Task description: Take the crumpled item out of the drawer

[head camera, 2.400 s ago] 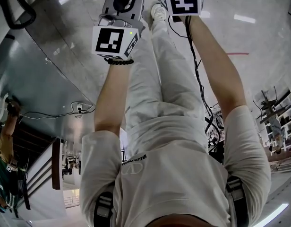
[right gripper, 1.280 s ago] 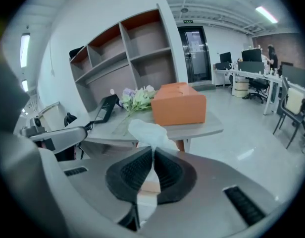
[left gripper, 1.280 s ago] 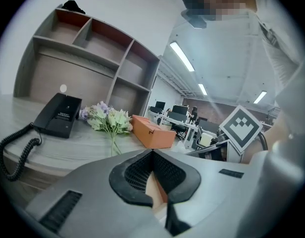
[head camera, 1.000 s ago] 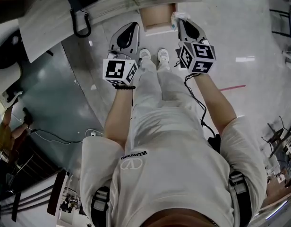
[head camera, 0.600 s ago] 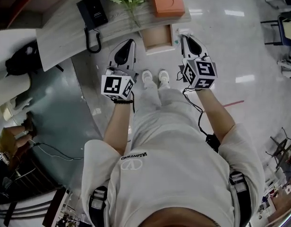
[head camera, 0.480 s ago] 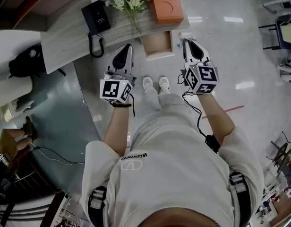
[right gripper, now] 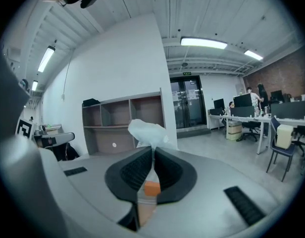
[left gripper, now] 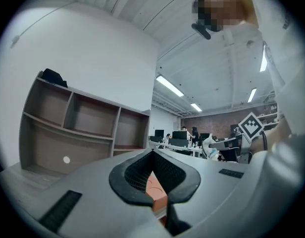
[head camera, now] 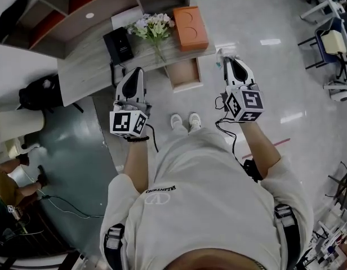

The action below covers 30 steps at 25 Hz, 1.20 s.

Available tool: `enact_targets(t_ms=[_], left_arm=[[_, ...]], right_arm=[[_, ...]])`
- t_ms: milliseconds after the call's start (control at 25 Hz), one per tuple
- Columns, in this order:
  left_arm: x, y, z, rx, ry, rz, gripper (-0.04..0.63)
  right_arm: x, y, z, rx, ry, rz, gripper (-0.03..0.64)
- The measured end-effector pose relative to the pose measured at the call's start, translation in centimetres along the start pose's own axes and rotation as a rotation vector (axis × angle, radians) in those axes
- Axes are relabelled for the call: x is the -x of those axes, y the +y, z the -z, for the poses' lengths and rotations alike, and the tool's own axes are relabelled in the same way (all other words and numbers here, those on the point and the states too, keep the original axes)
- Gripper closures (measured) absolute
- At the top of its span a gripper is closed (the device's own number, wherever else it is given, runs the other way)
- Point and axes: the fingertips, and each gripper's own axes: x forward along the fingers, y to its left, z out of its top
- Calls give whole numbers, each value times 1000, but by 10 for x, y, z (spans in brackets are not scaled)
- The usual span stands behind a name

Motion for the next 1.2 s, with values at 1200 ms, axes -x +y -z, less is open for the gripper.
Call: enact_targets(t_ms=[1200], left_arm=[[58, 5, -141, -162, -211, -115, 595]], right_arm=[[82, -39, -103, 15, -258, 55, 606]])
